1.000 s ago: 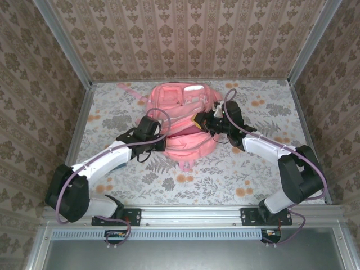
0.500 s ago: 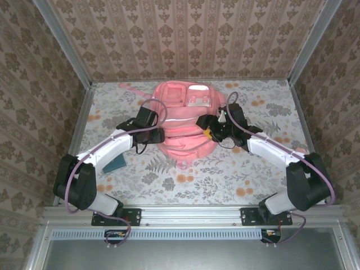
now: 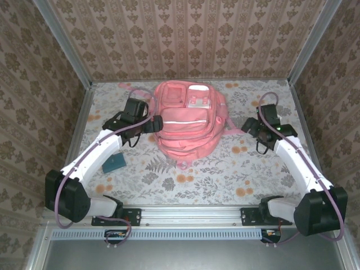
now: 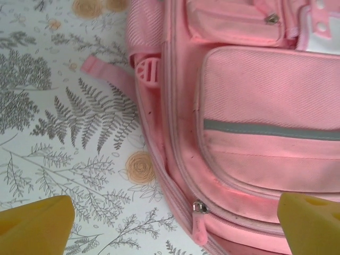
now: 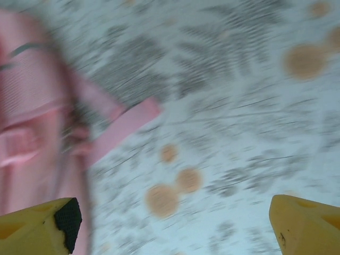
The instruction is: Pack the student bag
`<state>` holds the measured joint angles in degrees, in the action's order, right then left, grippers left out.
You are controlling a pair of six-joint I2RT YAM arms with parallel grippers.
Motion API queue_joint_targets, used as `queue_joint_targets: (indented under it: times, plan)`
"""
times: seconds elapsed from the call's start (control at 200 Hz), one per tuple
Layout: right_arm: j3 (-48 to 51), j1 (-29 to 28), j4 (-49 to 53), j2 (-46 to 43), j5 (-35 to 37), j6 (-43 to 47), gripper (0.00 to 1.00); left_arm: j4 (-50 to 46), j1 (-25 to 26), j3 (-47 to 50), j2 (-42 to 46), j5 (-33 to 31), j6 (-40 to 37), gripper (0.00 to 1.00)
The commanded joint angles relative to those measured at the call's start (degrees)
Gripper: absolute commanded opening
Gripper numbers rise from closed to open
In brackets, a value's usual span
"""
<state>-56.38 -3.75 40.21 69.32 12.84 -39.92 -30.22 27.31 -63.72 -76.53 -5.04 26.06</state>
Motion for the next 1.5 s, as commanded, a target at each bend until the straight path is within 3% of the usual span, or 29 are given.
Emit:
queue_joint_targets:
  times: [0.0, 0.205, 0.405, 0.57, 0.655, 0.94, 1.15, 1.32, 1.435, 1.495]
  plan:
    - [-3.23, 5.96, 8.23, 2.73, 9.72, 2.87, 0.95, -0.64, -0.51, -4.4, -1.2, 1.78, -2.27, 1.0]
    - [-2.11, 17.75, 9.63, 5.93, 11.5, 2.84, 0.97, -1.13, -0.79, -8.8, -3.41, 2.96, -3.2, 1.0]
    - [-0.44, 23.21, 8.51, 8.38, 16.59, 0.91, 0.99, -1.26, -2.83, -10.35, -4.28, 3.99, -3.02, 1.0]
    - [2.37, 28.54, 6.11, 8.3, 15.23, 0.75, 0.99, -0.01, -2.95, -10.02, -3.98, 4.41, -2.47, 1.0]
    - [3.49, 30.56, 2.89, 9.33, 9.65, 2.27, 1.0, 0.93, -3.01, -9.79, -4.37, 5.03, -1.62, 1.0]
    - [1.37, 32.55, 0.12, 17.03, 2.35, 5.69, 0.93, 1.48, -2.96, -10.1, -5.22, 7.73, -2.26, 1.0]
    - [2.16, 32.84, -0.21, 15.13, 2.6, 6.74, 0.63, 2.1, -2.83, -10.28, -6.37, 10.94, -5.32, 1.0]
    - [1.07, 30.48, 2.02, 10.78, 2.7, 7.79, 0.61, 1.83, -2.1, -10.87, -7.96, 11.64, -10.04, 1.0]
    - [-0.66, 26.62, 3.4, 7.06, -1.7, 8.15, 0.61, 2.22, -1.5, -11.49, -9.19, 14.87, -14.86, 1.0]
    - [-1.56, 23.78, 3.95, 5.61, -4.28, 8.15, 0.61, 2.11, 1.61, -11.75, -10.03, 16.0, -18.32, 1.0]
